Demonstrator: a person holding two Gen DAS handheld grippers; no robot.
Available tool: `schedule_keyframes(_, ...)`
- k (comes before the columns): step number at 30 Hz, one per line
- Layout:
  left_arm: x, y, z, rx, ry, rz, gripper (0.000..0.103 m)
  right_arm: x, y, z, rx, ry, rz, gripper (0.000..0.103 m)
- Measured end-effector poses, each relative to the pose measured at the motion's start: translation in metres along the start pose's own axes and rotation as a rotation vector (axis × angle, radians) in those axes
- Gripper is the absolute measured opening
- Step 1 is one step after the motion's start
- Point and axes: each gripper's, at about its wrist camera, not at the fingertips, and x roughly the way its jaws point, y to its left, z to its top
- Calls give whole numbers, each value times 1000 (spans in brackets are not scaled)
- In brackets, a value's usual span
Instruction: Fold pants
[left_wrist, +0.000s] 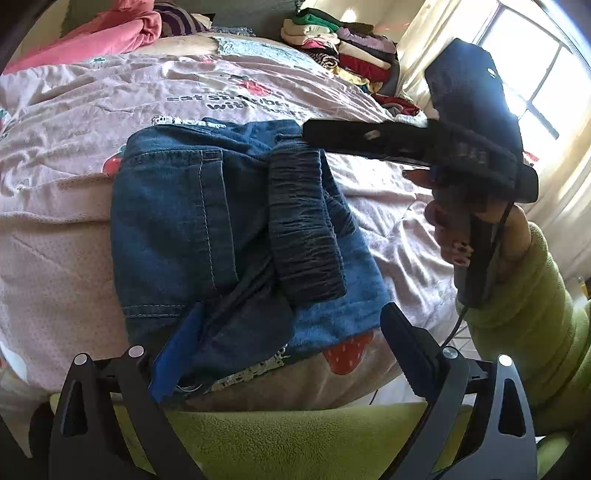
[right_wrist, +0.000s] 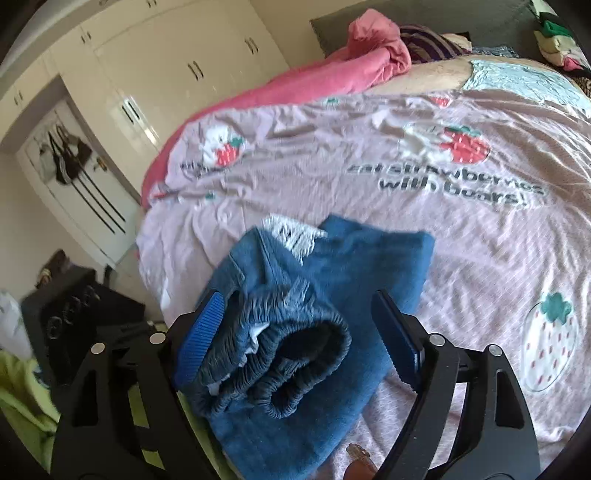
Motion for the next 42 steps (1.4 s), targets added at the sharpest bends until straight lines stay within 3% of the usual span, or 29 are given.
schedule_keyframes(2, -1, -2, 0, 9, 1, 6, 95, 11, -4, -4, -2, 47, -113, 75)
schedule_keyframes(4, 0, -7, 0, 14, -1, 3, 95, 15, -10, -8, 5, 69, -171, 75)
schedule_keyframes(7, -4, -7, 0, 23, -4, 8, 95, 16, -17, -14, 41, 74, -163, 75)
schedule_keyframes(10, -18, -8, -4, 10, -30, 23, 98, 0, -11, -17, 28, 24, -148, 76)
schedule_keyframes(15, -47, 4, -2, -21, -87, 106, 98, -37, 8, -18, -24, -77, -162, 85)
schedule_keyframes(23, -78, 47, 7, -136, -155, 257, 98, -68, 54, -34, -205, -123, -206, 92)
schedule_keyframes(26, -87, 58, 10, -166, -175, 299, 98, -71, 73, -42, -279, -123, -202, 92)
schedule_keyframes(34, -92, 68, 21, -188, -194, 295, 99, -55, 127, -65, -506, -55, -139, 92)
schedule_keyframes(42, -69, 74, 46, -172, -145, 279, 99, -31, 151, -77, -580, 0, -41, 91)
